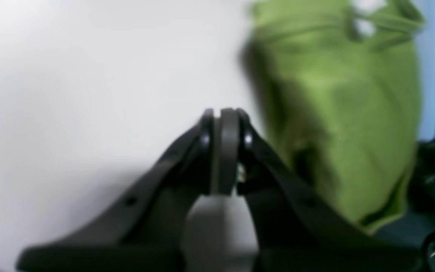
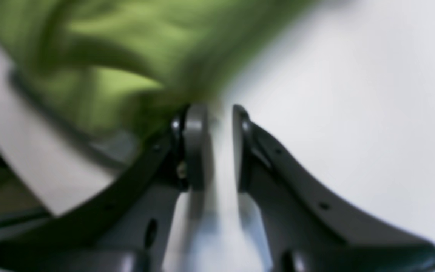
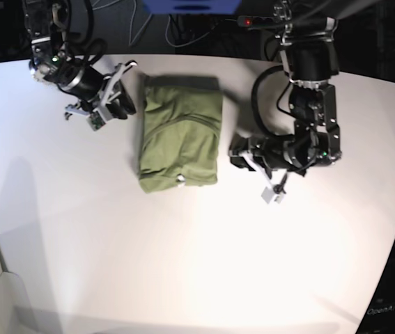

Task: Fold the T-shirt properly

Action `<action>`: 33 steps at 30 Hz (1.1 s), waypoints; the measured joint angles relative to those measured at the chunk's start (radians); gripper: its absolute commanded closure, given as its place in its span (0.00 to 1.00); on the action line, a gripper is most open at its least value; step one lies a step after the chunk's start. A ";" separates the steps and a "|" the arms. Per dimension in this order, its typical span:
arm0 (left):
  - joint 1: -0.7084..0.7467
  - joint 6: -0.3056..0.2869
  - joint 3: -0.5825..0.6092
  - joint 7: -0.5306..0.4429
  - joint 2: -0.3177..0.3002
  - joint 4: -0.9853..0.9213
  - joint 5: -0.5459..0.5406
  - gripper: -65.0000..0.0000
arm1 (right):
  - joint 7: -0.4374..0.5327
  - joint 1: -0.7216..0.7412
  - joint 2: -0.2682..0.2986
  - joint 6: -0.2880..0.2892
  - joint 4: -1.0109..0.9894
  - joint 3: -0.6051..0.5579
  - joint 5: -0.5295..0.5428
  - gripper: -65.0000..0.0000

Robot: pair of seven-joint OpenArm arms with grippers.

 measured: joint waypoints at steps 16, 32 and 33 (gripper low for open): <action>0.425 -0.007 -0.220 0.245 -0.251 0.761 -0.115 0.96 | 0.078 -0.329 -0.047 -0.002 0.191 0.392 0.001 1.00; 0.912 0.008 0.034 -0.537 -0.166 0.356 0.153 0.96 | 0.541 -0.297 -0.160 0.085 -0.629 0.515 -0.199 1.00; 0.905 0.005 0.048 -0.577 -0.142 0.269 0.201 0.96 | 0.626 -0.252 -0.158 0.086 -0.744 0.523 -0.229 1.00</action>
